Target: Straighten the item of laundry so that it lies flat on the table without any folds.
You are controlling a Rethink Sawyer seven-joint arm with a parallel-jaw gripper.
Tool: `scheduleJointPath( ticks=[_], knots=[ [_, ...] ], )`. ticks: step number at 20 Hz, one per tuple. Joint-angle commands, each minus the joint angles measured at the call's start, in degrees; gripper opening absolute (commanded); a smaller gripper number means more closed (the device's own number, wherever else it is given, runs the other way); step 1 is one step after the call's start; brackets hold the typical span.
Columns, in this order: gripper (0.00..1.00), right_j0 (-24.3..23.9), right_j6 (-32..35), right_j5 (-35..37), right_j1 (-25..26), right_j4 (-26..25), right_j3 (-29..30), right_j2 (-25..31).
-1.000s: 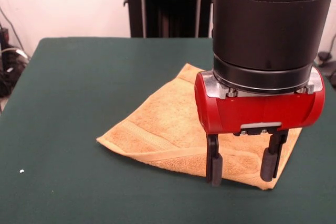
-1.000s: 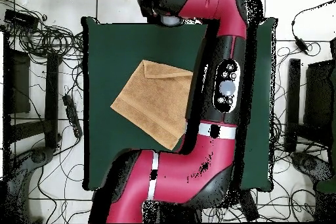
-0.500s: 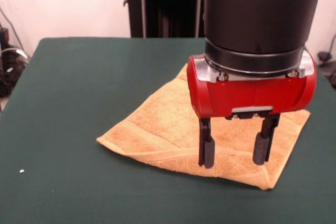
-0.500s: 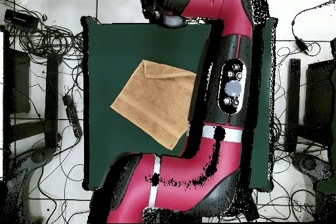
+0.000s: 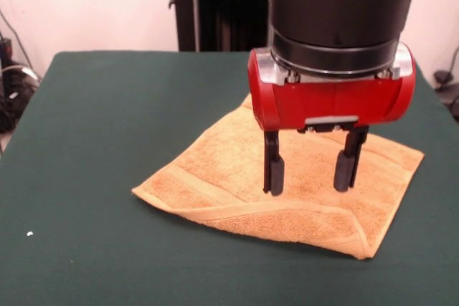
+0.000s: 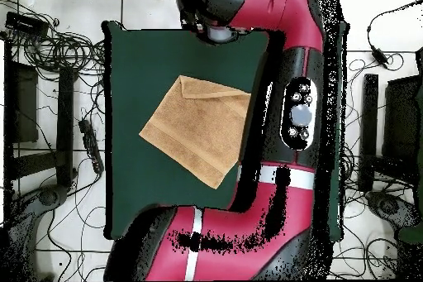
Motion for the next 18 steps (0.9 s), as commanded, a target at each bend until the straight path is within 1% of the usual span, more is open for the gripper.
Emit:
scheduleJointPath(
  ticks=[1, 4, 6, 9, 12, 18],
  knots=[
    [1.0, 0.2, -0.4, -5.0, -4.7, -1.9, 19.5, 1.3],
    [1.0, 0.0, -0.1, -5.8, -5.0, -2.0, 20.5, 1.6],
    [1.0, -0.1, 0.3, -7.9, -5.3, -1.9, 22.2, 2.1],
    [1.0, -0.2, 0.8, -9.2, -5.2, -2.0, 23.1, 2.5],
    [1.0, -0.3, 1.3, -12.3, -4.9, -2.0, 24.7, 3.1],
    [1.0, -0.6, 1.5, -14.8, -3.9, -1.8, 25.2, 3.6]
  ],
)
